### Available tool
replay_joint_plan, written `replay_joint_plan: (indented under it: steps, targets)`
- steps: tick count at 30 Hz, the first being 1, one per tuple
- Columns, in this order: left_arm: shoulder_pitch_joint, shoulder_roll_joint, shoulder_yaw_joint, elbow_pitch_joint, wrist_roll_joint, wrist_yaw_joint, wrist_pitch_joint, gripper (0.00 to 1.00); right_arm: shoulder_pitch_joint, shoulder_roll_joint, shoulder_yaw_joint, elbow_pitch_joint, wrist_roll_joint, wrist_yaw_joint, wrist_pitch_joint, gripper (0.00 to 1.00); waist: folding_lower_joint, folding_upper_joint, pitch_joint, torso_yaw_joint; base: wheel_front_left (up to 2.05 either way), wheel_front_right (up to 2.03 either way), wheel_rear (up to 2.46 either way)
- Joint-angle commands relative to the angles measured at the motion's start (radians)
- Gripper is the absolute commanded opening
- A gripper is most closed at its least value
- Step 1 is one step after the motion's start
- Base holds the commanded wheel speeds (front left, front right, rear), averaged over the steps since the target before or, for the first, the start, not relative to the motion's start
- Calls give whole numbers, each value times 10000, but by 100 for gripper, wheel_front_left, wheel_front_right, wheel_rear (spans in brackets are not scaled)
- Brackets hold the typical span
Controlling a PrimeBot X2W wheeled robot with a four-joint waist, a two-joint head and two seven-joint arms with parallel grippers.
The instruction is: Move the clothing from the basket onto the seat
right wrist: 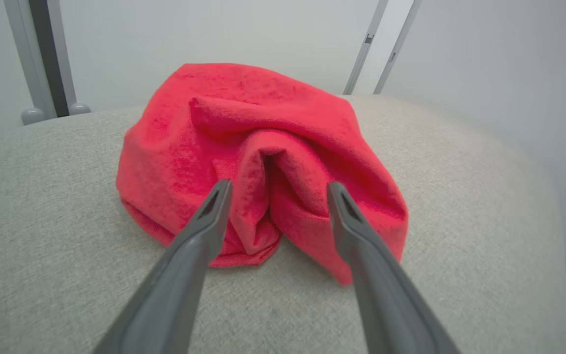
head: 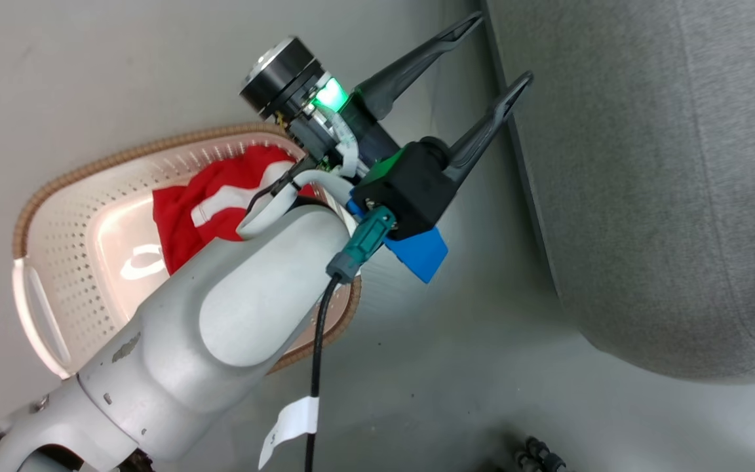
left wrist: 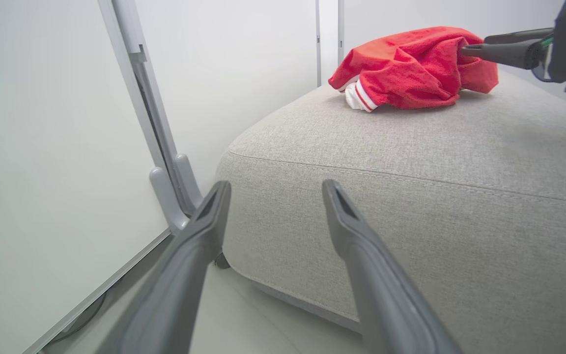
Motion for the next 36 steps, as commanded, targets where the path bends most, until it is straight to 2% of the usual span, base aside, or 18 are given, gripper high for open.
replay_joint_plan:
  steps: [1,8,19,29,36]
  targets:
    - [255,-17,152,132,-162,117,-121,100,485,176,64,-342,-160,1,-5,100,0,0,-753,2,0,0,0]
    - [1057,-101,839,190,-666,488,-261,100,1576,538,860,-1704,-414,1,-5,100,0,0,-2108,368,0,0,0]
    - [2831,-13,2838,-848,-717,953,-261,100,2055,419,3439,-2556,-352,1,-5,100,0,0,-3754,1511,0,0,0]
    - [4575,-347,4605,-1304,-407,833,-263,100,2396,557,5247,-2470,-260,1,-5,100,0,0,-4994,2490,0,0,0]
    - [5696,-716,5549,-1322,-129,557,-256,100,3030,848,5795,-2280,-130,1,-5,100,0,0,-5716,2973,0,0,0]
